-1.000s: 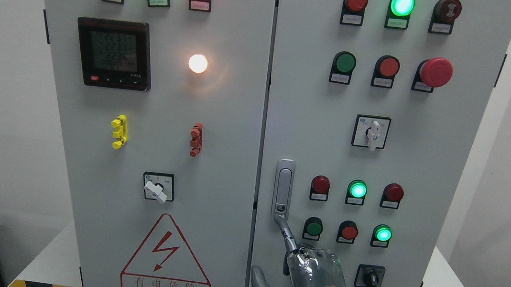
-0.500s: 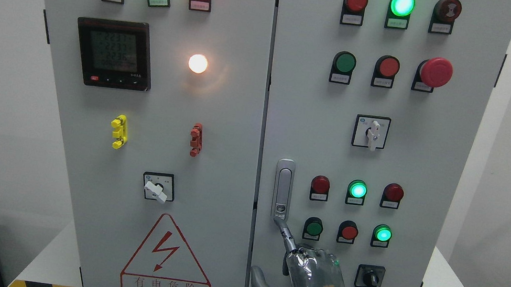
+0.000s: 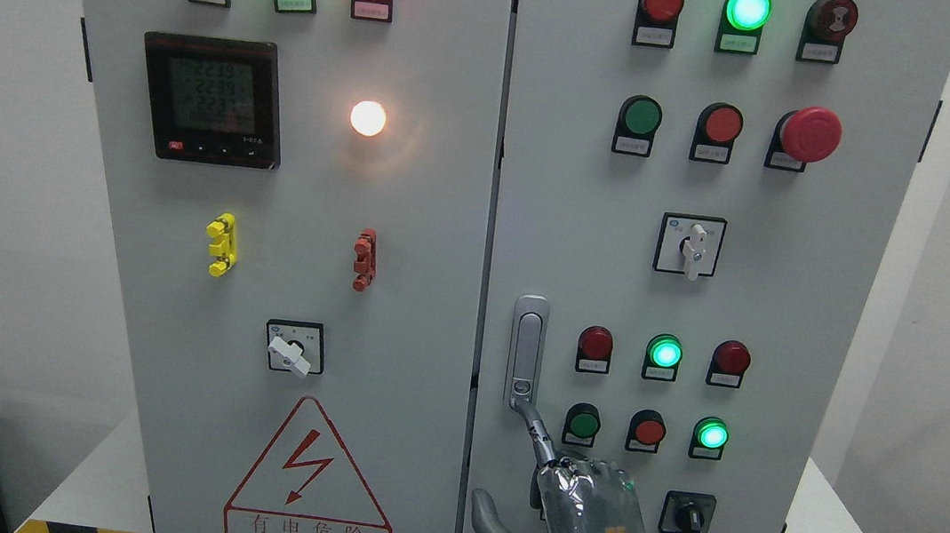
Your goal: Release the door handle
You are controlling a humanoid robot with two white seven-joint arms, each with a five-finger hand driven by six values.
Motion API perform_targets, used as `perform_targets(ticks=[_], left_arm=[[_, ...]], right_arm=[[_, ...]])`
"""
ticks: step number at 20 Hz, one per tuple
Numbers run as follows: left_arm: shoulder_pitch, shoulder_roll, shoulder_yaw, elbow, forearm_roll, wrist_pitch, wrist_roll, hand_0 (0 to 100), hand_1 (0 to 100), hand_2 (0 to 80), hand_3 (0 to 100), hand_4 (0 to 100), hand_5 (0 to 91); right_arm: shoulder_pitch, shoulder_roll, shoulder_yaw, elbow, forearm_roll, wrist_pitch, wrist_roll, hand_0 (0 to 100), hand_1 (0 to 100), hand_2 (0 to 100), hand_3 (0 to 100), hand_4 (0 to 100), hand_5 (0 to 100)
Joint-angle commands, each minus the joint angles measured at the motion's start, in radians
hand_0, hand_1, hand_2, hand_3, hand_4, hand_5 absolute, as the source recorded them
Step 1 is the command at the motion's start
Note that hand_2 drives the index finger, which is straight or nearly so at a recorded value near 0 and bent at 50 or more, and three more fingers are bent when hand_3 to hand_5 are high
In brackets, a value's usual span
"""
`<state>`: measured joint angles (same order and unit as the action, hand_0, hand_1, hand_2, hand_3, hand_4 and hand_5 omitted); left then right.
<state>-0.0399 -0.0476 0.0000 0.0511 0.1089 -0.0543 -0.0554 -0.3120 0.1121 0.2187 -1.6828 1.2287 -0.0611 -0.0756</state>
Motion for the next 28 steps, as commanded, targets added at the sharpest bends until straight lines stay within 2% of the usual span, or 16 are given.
perform_targets(ticks=[1,28], left_arm=[[0.0,0.0,0.018,0.0,0.0,0.001,0.0,12,39,0.0,0,0,0.0],[0.0,0.0,0.017,0.0,0.0,0.001,0.0,12,39,0.0,0,0,0.0]], right_arm=[[0.002,0.0,0.001,0.012,-0.001,0.004,-0.001,39,19,0,83,81,99],[0.007,-0.002,0.002,0.026,0.002,0.004,-0.001,38,19,0,88,84,100]])
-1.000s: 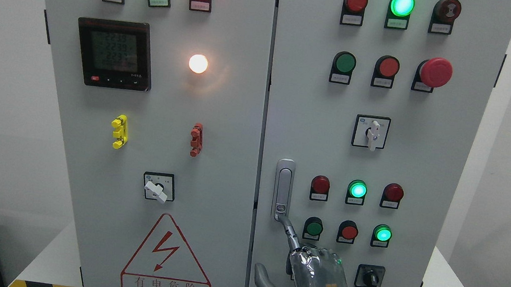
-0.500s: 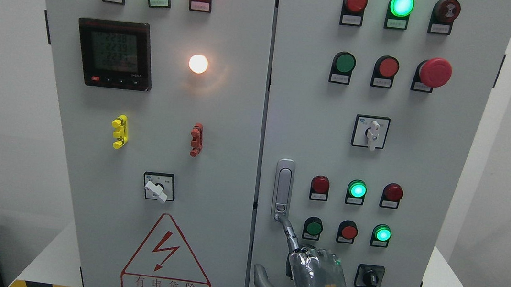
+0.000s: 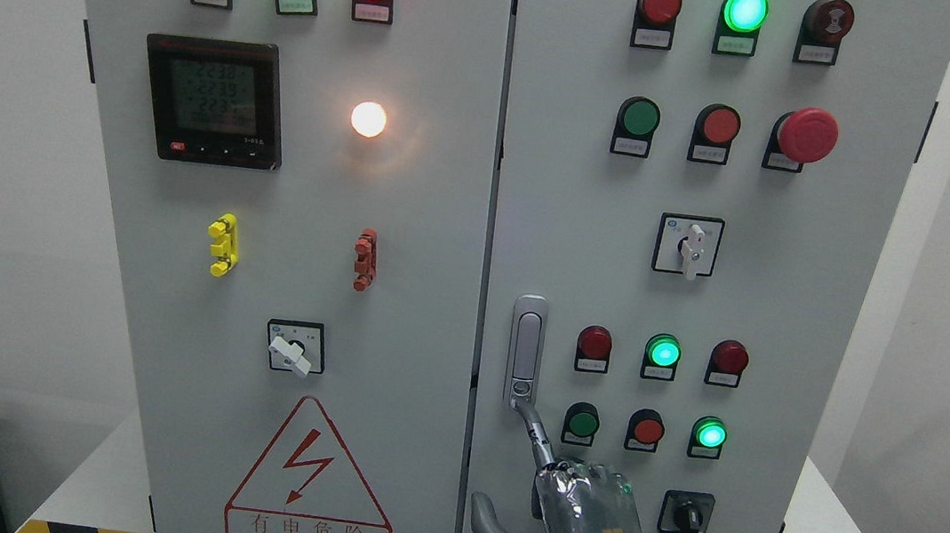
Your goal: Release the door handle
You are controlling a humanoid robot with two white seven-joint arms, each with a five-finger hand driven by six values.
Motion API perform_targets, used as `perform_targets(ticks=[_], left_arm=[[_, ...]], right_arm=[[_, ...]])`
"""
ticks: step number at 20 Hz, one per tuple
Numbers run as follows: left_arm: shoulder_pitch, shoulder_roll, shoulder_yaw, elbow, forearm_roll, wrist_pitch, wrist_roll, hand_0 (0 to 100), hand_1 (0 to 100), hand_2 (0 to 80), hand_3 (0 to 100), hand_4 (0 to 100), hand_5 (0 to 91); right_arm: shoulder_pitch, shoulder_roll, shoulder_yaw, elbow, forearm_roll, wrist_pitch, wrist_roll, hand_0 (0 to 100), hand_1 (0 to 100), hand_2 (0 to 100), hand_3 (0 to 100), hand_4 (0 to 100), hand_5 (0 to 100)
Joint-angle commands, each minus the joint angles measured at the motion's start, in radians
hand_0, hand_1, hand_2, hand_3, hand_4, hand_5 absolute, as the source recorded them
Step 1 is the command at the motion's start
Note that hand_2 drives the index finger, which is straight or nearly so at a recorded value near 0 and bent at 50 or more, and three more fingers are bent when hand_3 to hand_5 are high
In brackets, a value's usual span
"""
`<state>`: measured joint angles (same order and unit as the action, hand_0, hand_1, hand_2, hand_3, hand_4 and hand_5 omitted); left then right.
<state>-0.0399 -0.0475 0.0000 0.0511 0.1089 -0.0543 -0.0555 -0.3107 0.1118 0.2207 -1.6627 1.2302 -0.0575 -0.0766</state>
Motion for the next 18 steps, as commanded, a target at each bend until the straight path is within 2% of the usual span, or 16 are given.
perform_targets(ticks=[1,18], left_arm=[[0.0,0.0,0.018,0.0,0.0,0.001,0.0,12,39,0.0,0,0,0.0],[0.0,0.0,0.018,0.001,0.0,0.001,0.0,12,39,0.0,0,0,0.0]], right_arm=[[0.005,-0.001,0.0,0.004,0.0,0.001,0.0,38,19,0,88,84,100],[-0.004,-0.004,0.003,-0.028,-0.003,-0.005,-0.011,38,20,0,89,85,100]])
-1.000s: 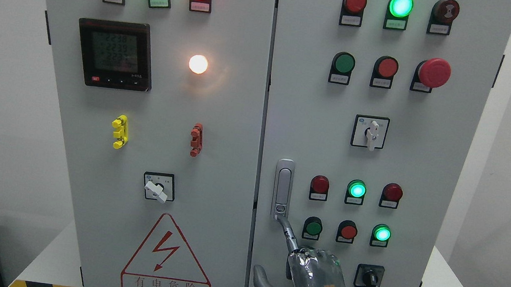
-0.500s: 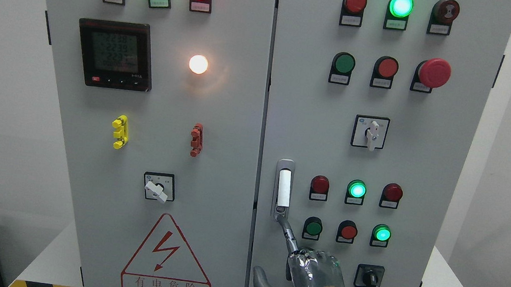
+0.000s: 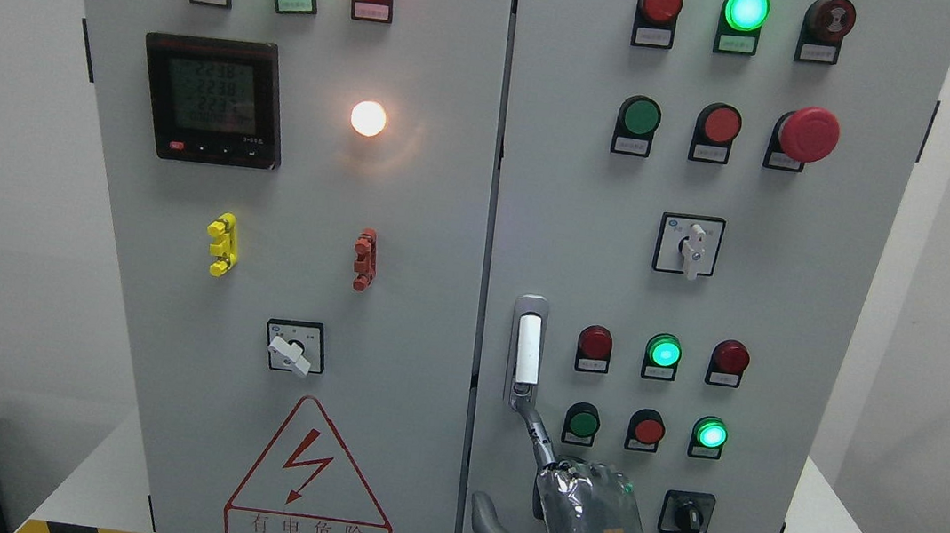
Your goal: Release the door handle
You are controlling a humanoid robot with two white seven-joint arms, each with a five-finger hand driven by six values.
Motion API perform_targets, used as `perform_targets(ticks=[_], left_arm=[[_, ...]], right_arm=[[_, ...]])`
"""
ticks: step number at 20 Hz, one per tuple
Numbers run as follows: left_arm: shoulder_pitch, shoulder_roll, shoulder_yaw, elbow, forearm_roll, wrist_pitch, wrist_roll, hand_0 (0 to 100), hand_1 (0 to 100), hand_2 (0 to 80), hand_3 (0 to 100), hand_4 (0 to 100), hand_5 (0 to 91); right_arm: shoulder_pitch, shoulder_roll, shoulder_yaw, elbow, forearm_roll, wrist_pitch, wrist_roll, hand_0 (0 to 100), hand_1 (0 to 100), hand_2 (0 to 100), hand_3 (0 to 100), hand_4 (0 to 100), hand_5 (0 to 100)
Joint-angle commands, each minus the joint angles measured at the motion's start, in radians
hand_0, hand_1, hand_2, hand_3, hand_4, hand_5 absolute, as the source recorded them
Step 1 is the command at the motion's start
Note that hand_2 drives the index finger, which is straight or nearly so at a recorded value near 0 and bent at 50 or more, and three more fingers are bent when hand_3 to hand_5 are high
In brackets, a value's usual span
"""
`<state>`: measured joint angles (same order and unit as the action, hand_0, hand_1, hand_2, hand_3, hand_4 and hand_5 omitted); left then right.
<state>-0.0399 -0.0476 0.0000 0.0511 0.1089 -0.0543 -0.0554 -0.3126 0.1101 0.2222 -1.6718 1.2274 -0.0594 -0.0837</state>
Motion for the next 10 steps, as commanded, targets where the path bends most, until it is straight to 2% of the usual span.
perform_targets(ticks=[1,10], left_arm=[[0.0,0.0,0.018,0.001,0.0,0.001,0.0,12,39,0.0,0,0,0.0],[0.0,0.0,0.018,0.0,0.0,0.001,0.0,12,39,0.0,0,0,0.0]], right_arm=[[0.0,-0.003,0.002,-0.019,0.0,-0.005,-0.004,38,20,0,89,85,100],[0.003,-0.004,0.002,-0.052,-0.005,-0.01,-0.004,38,20,0,86,84,99]])
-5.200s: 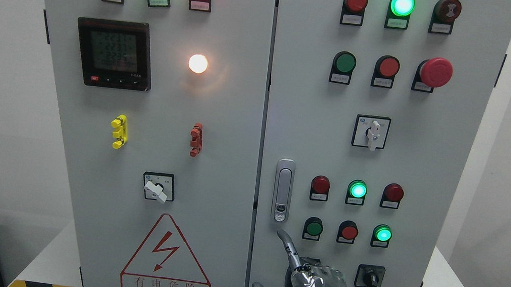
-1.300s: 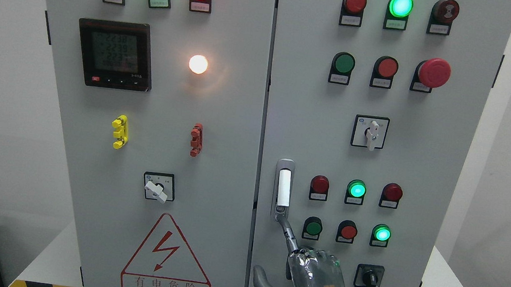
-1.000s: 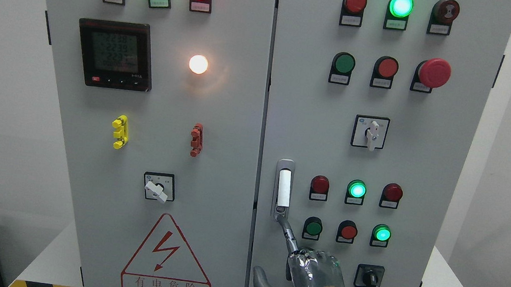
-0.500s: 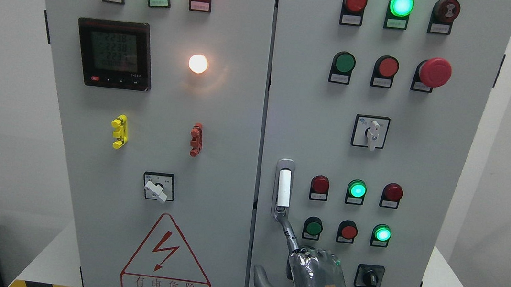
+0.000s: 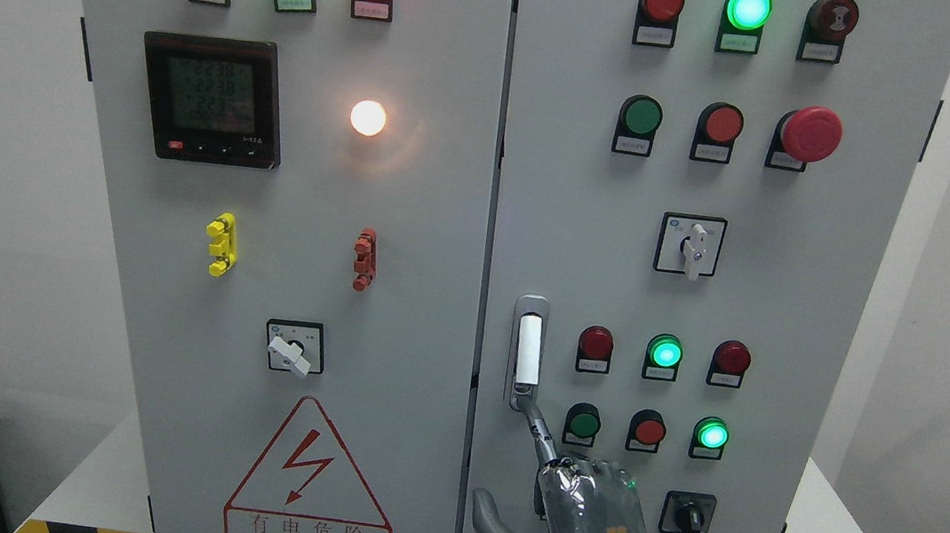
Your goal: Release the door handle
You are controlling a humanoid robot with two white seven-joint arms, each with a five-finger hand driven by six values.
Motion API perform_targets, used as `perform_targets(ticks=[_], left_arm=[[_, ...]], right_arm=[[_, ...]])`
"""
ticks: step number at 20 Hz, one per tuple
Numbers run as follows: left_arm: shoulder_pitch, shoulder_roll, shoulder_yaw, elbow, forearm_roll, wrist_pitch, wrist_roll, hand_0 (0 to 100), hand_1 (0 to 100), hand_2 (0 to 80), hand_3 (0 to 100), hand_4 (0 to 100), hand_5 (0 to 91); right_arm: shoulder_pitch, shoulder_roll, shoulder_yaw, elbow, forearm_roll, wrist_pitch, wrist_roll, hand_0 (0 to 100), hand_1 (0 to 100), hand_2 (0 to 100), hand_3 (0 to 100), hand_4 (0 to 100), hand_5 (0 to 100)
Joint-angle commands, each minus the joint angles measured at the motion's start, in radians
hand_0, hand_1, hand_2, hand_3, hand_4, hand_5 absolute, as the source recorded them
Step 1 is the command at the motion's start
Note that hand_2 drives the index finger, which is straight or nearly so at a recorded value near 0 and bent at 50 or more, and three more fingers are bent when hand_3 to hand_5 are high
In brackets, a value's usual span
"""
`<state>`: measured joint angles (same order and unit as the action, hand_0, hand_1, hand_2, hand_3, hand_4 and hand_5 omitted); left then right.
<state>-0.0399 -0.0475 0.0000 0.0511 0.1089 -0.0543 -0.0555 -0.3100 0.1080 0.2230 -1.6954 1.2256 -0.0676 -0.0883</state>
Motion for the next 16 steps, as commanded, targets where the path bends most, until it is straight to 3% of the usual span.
perform_targets(ticks=[1,5,6,7,9,10,13,16], left_arm=[[0.0,0.0,0.018,-0.001,0.0,0.001,0.0,12,39,0.0,0,0,0.0],[0.0,0.0,0.018,0.001,0.0,0.001,0.0,12,39,0.0,0,0,0.0],[0.0,0.0,0.017,0.001,0.0,0.001,0.0,12,39,0.0,0,0,0.0],[0.0,0.0,0.018,0.001,0.0,0.001,0.0,12,39,0.0,0,0,0.0],[0.0,0.0,0.018,-0.001,0.0,0.001,0.0,12,39,0.0,0,0,0.0],[0.0,0.0,0.018,-0.001,0.0,0.001,0.0,12,39,0.0,0,0,0.0],[0.0,0.0,0.018,0.0,0.0,0.001,0.0,12,39,0.0,0,0,0.0],[0.0,0.0,0.018,-0.001,0.0,0.001,0.0,12,39,0.0,0,0,0.0]], right_arm=[[0.002,-0.002,0.003,-0.029,-0.003,-0.001,0.001,38,21,0,85,83,99],[0.006,-0.002,0.001,-0.029,-0.008,-0.043,-0.017,40,22,0,83,81,93],[0.008,-0.002,0.001,-0.029,-0.03,-0.075,-0.034,42,24,0,76,75,86],[0.008,-0.002,0.003,-0.027,-0.07,-0.107,-0.054,45,28,17,68,67,74],[0.012,-0.002,0.003,-0.021,-0.113,-0.143,-0.064,51,35,38,58,51,52],[0.014,-0.004,0.0,-0.021,-0.115,-0.141,-0.064,50,39,42,58,49,49],[0.034,-0.01,-0.004,-0.018,-0.11,-0.133,-0.061,47,42,50,58,48,49],[0.037,-0.008,-0.005,-0.007,-0.112,-0.123,-0.06,46,41,61,68,52,54]])
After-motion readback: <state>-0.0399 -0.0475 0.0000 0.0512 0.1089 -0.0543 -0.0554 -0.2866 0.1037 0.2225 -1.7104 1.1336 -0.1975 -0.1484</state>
